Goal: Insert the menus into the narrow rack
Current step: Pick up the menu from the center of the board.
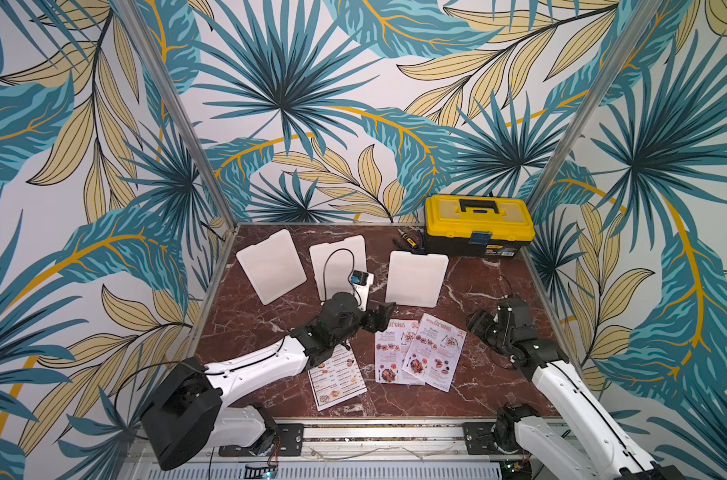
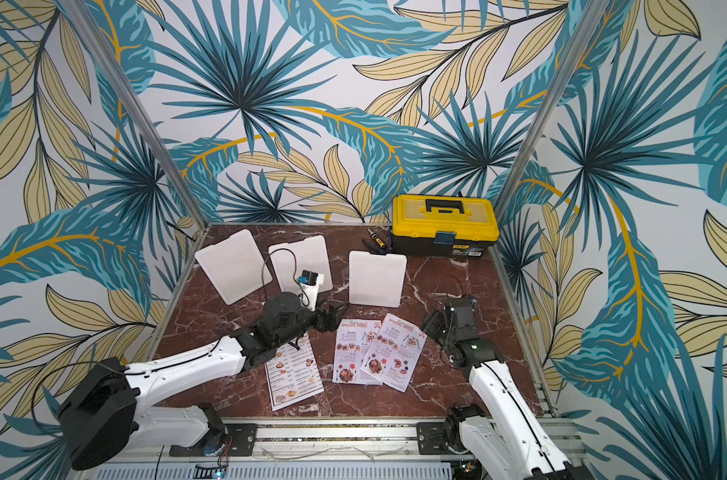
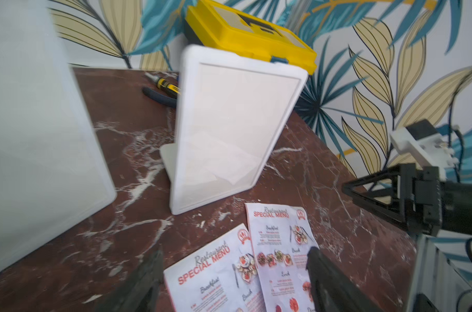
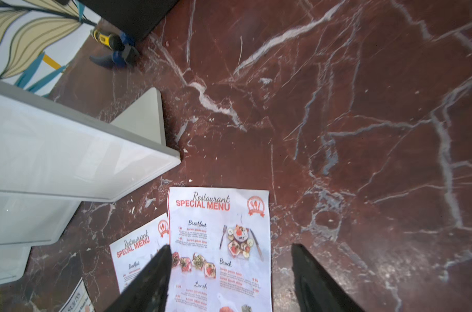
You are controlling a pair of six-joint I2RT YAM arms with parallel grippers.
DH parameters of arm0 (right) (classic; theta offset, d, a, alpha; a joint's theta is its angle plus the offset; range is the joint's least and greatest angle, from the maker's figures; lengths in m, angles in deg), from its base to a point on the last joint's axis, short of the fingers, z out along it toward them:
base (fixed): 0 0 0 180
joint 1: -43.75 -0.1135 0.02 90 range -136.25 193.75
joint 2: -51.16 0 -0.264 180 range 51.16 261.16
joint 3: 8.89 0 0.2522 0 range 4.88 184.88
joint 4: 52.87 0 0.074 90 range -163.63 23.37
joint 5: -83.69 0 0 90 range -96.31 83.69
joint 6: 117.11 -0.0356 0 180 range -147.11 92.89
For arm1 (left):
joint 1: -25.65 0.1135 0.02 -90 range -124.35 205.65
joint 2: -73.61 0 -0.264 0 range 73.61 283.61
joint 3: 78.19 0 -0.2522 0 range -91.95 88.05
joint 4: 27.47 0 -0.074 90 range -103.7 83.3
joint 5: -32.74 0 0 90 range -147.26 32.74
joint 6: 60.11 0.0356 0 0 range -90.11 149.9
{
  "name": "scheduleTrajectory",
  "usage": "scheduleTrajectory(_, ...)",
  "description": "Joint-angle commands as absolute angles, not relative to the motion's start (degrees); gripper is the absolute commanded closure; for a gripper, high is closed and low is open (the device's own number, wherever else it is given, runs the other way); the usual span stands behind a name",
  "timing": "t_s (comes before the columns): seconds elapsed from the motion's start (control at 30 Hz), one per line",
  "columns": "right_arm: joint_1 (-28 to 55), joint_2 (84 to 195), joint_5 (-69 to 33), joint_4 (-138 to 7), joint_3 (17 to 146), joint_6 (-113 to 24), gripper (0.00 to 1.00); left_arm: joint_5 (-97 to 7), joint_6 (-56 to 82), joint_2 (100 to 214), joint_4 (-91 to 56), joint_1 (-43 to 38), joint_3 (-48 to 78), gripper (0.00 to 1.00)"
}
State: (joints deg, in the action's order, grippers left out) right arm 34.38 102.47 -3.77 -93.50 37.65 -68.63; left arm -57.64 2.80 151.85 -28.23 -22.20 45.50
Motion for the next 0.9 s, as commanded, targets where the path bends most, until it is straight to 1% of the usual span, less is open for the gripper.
scheduleTrajectory(0.0,31.0,106.3,-2.7,-92.3,35.3,-70.6,0.44,-52.9,0.4,158.9,-25.4,-24.9,38.7,0.25)
scheduleTrajectory(0.1,29.5,110.0,-2.0,-91.2,34.8,-71.6,0.60,-50.1,-2.7,165.9,-22.6,-25.4,33.5,0.33)
scheduleTrajectory(0.17,29.0,111.0,-1.9,-89.8,33.7,-71.9,0.62,-50.4,-4.4,168.7,-20.8,-25.5,31.3,0.36)
scheduleTrajectory(0.3,28.5,111.4,-1.1,-88.0,31.6,-72.4,0.63,-51.6,-6.7,171.5,-16.6,-25.5,28.7,0.36)
scheduleTrajectory(0.4,28.5,111.6,-1.3,-86.0,29.9,-72.6,0.63,-50.1,-7.7,173.3,-15.4,-25.5,27.9,0.36)
scheduleTrajectory(0.67,28.4,116.3,-1.7,-81.2,28.8,-73.5,0.63,-43.4,-9.2,179.8,-8.0,-25.8,22.9,0.41)
scheduleTrajectory(0.77,28.4,115.9,-1.6,-81.0,28.5,-73.5,0.62,-43.0,-9.8,181.3,-7.3,-25.9,22.8,0.42)
scheduleTrajectory(0.87,28.4,114.8,-1.1,-80.8,27.8,-73.9,0.60,-42.5,-10.4,182.0,-7.1,-25.9,23.0,0.44)
